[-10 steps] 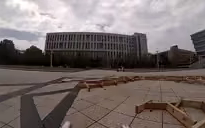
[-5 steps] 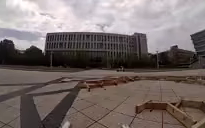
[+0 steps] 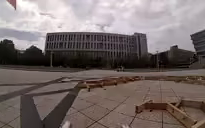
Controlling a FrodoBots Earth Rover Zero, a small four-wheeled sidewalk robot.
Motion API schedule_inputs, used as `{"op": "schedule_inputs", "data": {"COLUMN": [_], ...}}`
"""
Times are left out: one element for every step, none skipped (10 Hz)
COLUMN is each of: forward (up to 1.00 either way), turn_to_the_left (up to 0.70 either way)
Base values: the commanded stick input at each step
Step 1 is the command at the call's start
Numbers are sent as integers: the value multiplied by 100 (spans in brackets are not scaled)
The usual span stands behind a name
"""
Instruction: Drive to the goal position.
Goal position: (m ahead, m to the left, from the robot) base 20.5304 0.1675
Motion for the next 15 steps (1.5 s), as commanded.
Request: {"op": "schedule_inputs", "data": {"forward": [6,6,6,6,6,6,6,6,6,6,6,6,6,6,6], "turn_to_the_left": [1,1,1,1,0,0,1,1,0,1,1,0,1,0,1]}}
